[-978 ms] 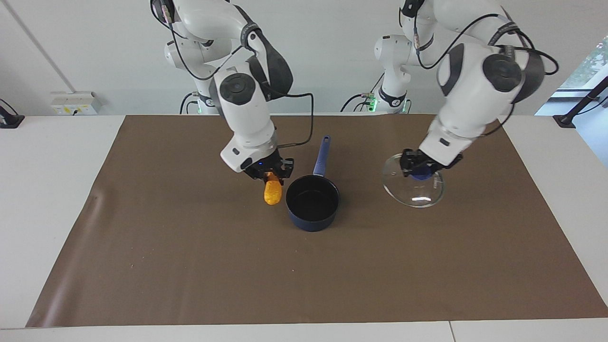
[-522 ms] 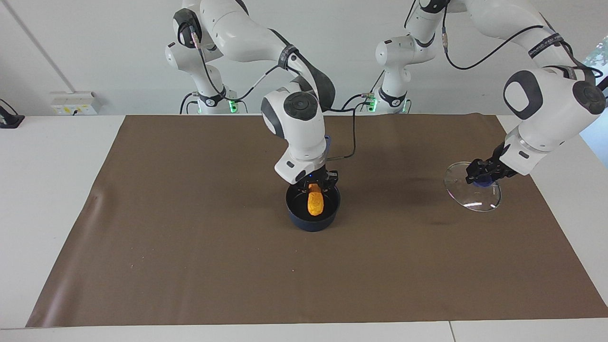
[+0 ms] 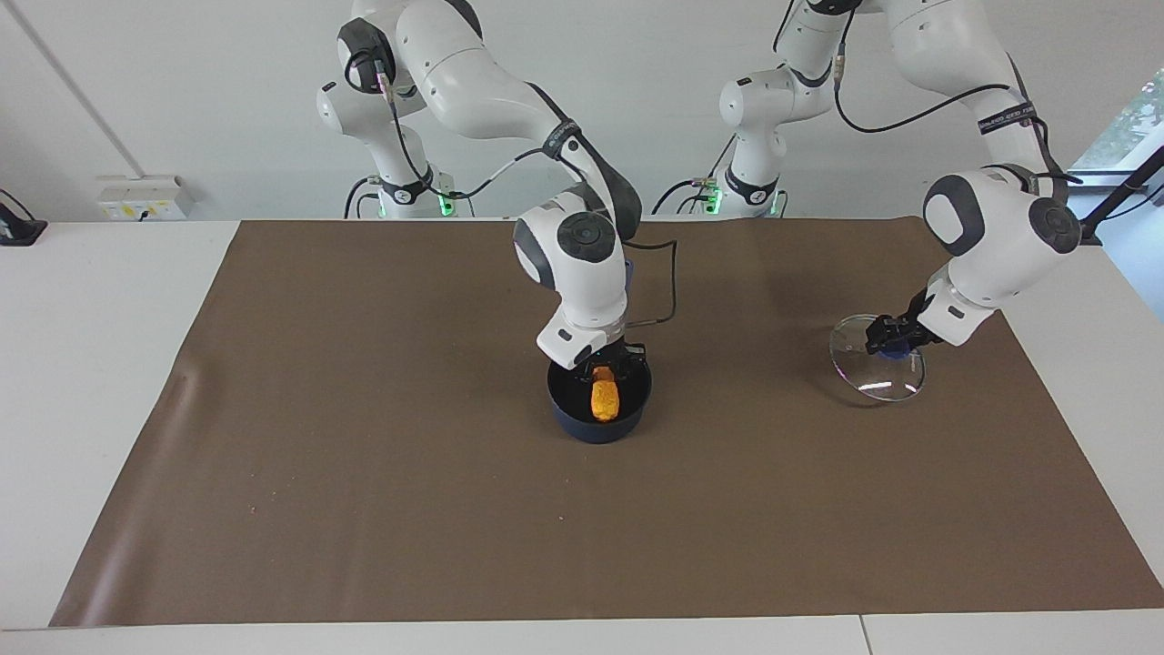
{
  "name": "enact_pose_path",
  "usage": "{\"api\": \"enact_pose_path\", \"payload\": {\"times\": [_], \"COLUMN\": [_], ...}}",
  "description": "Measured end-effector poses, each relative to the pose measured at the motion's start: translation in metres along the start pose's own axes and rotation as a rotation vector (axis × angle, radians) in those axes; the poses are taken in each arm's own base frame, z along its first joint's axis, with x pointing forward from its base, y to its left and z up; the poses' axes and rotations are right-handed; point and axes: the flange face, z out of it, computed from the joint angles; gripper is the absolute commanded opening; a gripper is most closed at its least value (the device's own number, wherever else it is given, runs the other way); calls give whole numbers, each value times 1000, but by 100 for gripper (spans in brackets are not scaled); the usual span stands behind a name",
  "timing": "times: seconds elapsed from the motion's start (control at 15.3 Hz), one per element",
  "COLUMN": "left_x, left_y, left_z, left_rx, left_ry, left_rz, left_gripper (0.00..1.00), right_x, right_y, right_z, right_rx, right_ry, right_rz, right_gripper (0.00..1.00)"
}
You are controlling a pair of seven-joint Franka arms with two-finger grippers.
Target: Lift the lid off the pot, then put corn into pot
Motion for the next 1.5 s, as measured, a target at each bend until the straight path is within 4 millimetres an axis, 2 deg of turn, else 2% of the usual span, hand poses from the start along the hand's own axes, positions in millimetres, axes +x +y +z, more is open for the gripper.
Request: {"api": "enact_pose_path", "payload": {"times": [0.13, 0.2, 0.33, 0.46, 0.72, 0.85, 0.91, 0.98, 1.04, 1.11, 1.17, 1.24, 1.37, 1.5], "left_x": [-3, -5, -8, -8, -10, -11, -11, -11, -11, -11, -11, -11, -11, -10], "left_y": [-2, -2, -2, -2, -2, -2, -2, -2, -2, -2, -2, -2, -2, 1], "left_z": [14, 21, 29, 30, 37, 38, 38, 38, 38, 38, 38, 38, 35, 29], "left_rx": [5, 6, 7, 8, 10, 11, 11, 11, 11, 11, 11, 11, 12, 14], "left_ry": [22, 26, 30, 35, 44, 45, 45, 45, 45, 45, 46, 47, 54, 65], "left_rz": [-4, -5, -6, -6, -7, -7, -7, -7, -7, -7, -7, -7, -5, -1], "left_gripper": [0, 0, 0, 0, 0, 0, 0, 0, 20, 82, 100, 100, 100, 100], "right_x": [-4, -5, -3, -1, 11, 16, 20, 22, 22, 22, 21, 18, 11, -3], "right_y": [3, 4, 4, 1, 4, 17, 31, 49, 71, 96, 124, 158, 239, 324], "right_z": [3, 0, -10, -30, -93, -128, -149, -170, -192, -217, -241, -263, -297, -311], "right_rx": [-5, -5, -2, -14, -38, -87, -106, -123, -138, -149, -157, -165, -164, -146], "right_ry": [-3, -1, 10, -6, -22, -5, 6, -1, -16, -29, -47, -71, -119, -153], "right_rz": [-1, -2, -3, -6, 2, 0, -3, -9, -13, -16, -24, -38, -71, -83], "right_gripper": [48, 99, 100, 100, 100, 100, 100, 100, 100, 100, 100, 100, 100, 100]}}
